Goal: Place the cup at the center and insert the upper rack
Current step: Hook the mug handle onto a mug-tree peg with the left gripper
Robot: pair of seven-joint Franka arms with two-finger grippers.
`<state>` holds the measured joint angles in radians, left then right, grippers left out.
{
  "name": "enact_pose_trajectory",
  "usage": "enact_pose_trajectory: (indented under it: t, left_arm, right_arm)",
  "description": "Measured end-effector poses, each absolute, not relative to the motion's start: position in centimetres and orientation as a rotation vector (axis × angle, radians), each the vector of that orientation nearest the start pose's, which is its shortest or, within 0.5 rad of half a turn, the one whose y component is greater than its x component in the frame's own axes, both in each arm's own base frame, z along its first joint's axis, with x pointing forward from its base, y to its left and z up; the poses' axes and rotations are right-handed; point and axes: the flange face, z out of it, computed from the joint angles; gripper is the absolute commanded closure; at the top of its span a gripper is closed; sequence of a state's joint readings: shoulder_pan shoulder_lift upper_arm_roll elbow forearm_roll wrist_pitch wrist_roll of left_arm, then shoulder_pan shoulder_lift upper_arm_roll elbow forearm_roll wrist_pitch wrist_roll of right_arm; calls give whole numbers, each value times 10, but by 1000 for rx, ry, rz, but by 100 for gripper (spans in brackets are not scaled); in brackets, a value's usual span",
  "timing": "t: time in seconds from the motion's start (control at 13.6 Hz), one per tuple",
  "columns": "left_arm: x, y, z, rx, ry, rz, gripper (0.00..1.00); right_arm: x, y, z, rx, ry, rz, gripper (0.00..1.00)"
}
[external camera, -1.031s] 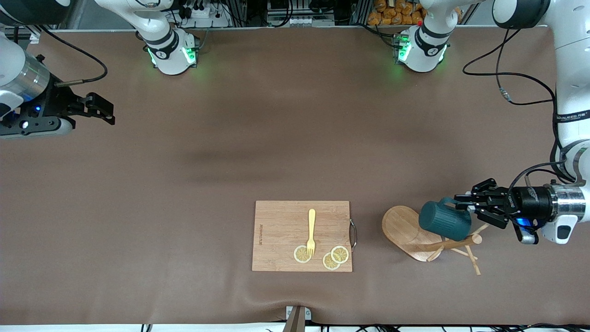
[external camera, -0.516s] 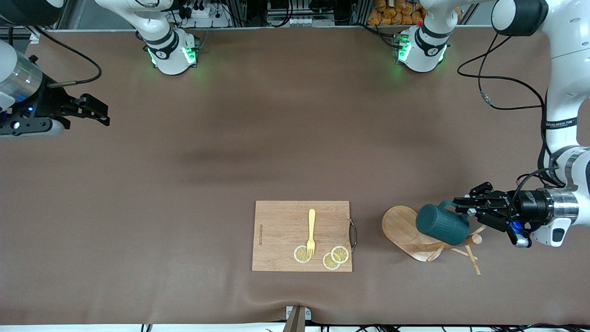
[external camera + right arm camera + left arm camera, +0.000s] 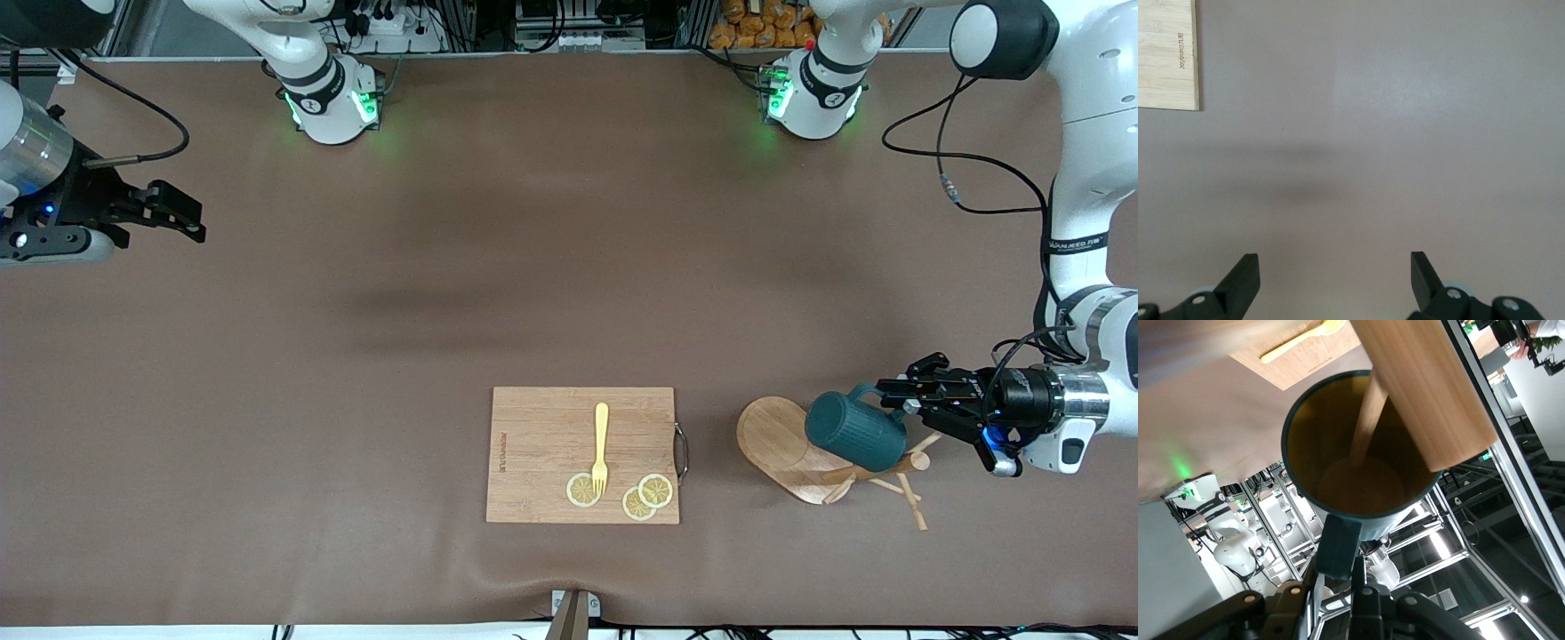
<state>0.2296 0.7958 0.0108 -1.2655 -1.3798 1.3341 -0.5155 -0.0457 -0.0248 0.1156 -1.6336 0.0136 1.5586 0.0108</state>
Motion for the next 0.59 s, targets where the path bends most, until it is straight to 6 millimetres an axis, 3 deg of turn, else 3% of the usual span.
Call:
enact_pose_trajectory:
  t: [0.29,0.59]
  left_arm:
    - [712,53,322,1497,776,-813,100]
    - [709,62,320,1494,751,-803,100]
  right_arm:
    - [543,37,608,-3131,-83,77,0]
    - [540,37,613,-3132,-83,65,0]
